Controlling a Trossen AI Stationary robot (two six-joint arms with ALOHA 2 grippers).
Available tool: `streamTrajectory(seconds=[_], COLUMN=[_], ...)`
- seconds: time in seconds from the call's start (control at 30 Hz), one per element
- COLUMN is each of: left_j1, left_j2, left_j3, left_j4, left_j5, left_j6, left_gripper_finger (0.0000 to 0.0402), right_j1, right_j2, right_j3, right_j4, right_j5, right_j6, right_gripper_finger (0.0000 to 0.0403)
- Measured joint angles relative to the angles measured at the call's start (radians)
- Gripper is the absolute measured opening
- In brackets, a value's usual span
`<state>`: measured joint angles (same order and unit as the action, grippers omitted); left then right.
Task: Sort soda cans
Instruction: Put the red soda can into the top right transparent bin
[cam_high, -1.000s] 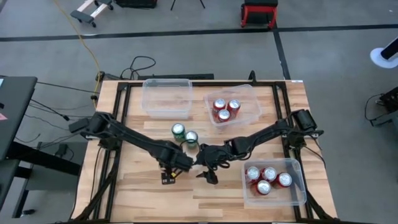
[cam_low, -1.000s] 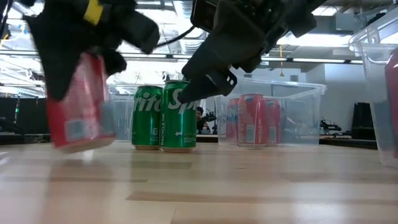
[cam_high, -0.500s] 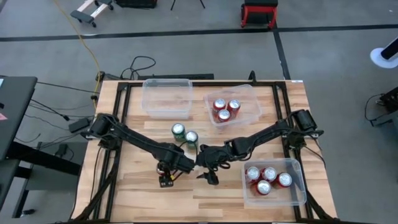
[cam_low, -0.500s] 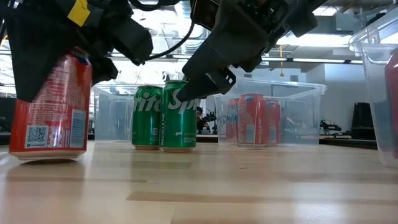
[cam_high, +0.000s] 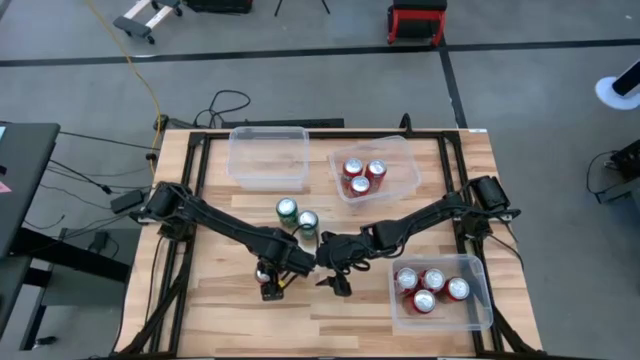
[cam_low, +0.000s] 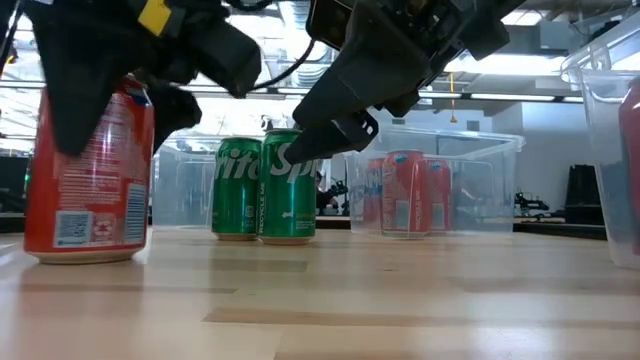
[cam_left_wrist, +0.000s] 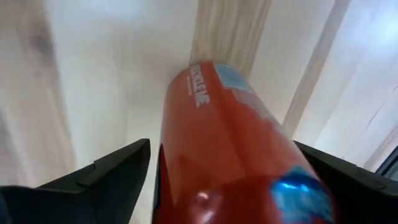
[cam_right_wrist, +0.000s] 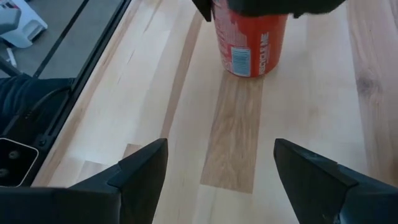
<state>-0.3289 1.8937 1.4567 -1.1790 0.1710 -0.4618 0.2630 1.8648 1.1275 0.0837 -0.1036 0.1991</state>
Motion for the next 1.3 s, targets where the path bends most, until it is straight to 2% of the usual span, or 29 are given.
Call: streamTrajectory(seconds=[0.13, 0.3, 0.43, 0.57, 0.63, 0.7, 0.93, 1.03, 1.17, 1.3], left_j1=[-0.005, -0.007, -0.013, -0.039, -0.06, -0.074, -0.158, -0.224, -0.335, -0.449], left_j2=[0.0, -0.001, -0.001, -0.01, -0.042, -0.092, -0.304, -0.357, -0.385, -0.424], left_j3=[0.051, 0.123, 0.188, 0.252, 0.255, 0.255, 0.256, 0.256, 0.171, -0.044], left_j4=[-0.043, -0.05, -0.127, -0.261, -0.302, -0.309, -0.238, -0.274, -0.325, -0.184], left_j5=[-0.094, -0.106, -0.139, -0.295, -0.401, -0.466, -0.605, -0.673, -0.821, -0.967], left_j6=[0.008, 0.015, -0.006, -0.047, -0.059, -0.091, -0.257, -0.334, -0.483, -0.625], left_gripper_finger=[0.0366, 0.0366, 0.0366, 0.0366, 0.0366, 0.0366, 0.0366, 0.0366, 0.0366, 0.0363], right_j1=[0.0, 0.005, 0.01, 0.016, 0.019, 0.025, 0.025, 0.025, 0.024, 0.039], right_j2=[0.0, 0.0, 0.0, 0.0, 0.0, 0.0, -0.001, -0.001, -0.001, -0.022], right_j3=[0.0, 0.001, 0.001, 0.001, 0.001, 0.001, 0.001, 0.001, 0.001, 0.001], right_j4=[0.002, 0.0, 0.0, 0.0, 0.003, 0.008, 0.02, 0.019, 0.024, 0.044], right_j5=[0.0, 0.0, 0.0, 0.015, 0.047, 0.072, 0.083, 0.082, 0.089, 0.16], right_j6=[-0.006, -0.006, -0.001, 0.007, 0.01, 0.01, 0.011, 0.011, 0.029, 0.016], right_gripper_finger=[0.0312, 0.0312, 0.0312, 0.0312, 0.0311, 0.0311, 0.0311, 0.0311, 0.0311, 0.0311])
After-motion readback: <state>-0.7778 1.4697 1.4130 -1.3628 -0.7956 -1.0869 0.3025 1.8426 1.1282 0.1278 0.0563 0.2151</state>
